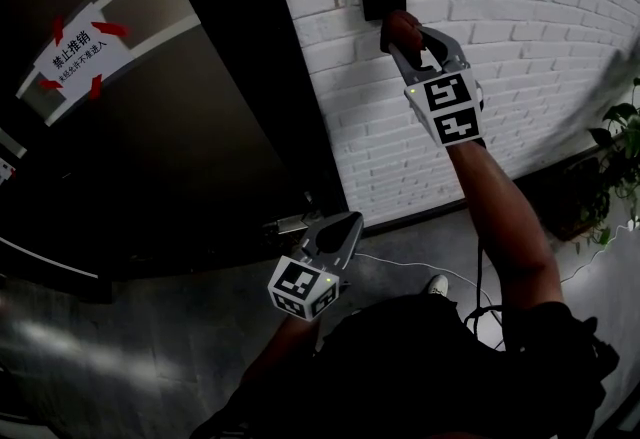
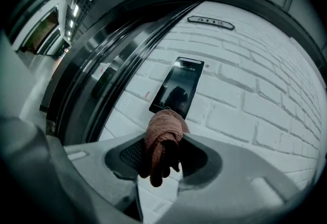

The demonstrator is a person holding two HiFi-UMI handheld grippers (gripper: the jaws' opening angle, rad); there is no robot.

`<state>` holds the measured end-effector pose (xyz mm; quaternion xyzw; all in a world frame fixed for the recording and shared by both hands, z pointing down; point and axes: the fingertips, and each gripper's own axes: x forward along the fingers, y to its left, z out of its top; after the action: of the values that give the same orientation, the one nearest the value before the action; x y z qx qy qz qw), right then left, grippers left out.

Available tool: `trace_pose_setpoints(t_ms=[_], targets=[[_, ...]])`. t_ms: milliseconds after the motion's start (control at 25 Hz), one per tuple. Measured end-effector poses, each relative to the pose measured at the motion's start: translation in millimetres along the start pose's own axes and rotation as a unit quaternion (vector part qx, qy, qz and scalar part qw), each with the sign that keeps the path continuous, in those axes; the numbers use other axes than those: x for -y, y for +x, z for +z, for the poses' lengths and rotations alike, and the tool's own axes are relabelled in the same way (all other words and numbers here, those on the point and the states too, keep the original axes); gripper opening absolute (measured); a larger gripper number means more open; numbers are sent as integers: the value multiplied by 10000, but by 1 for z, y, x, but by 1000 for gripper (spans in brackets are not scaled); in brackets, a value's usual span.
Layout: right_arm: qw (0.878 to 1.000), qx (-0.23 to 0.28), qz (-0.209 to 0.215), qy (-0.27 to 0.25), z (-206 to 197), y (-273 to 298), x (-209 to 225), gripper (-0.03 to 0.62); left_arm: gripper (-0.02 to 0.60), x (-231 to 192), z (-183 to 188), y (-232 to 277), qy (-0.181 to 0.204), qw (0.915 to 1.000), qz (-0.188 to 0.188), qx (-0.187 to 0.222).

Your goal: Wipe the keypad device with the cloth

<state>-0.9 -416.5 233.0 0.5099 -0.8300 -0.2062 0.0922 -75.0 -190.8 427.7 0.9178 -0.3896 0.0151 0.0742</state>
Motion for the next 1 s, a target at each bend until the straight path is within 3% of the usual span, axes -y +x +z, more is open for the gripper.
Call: trace_pose_setpoints(t_ms=[360,560,760,1000], targets=[[9976,-433,185,500,-19,-14,-16,144,15,6,-3,-24,-61,9998,-204,-38],[9975,-481,200,483,-34,-50,-30,144,15,8,-12,-33,-105,9994,-313,-113],[9931,-278,719,885,-40,-109,-60,146,15,15,-7,-37,-85,9998,-138,91],[9793,-232,1449,1394,-72,-206,-100,144,15,41,-13,-34,-199,9994,223,160]])
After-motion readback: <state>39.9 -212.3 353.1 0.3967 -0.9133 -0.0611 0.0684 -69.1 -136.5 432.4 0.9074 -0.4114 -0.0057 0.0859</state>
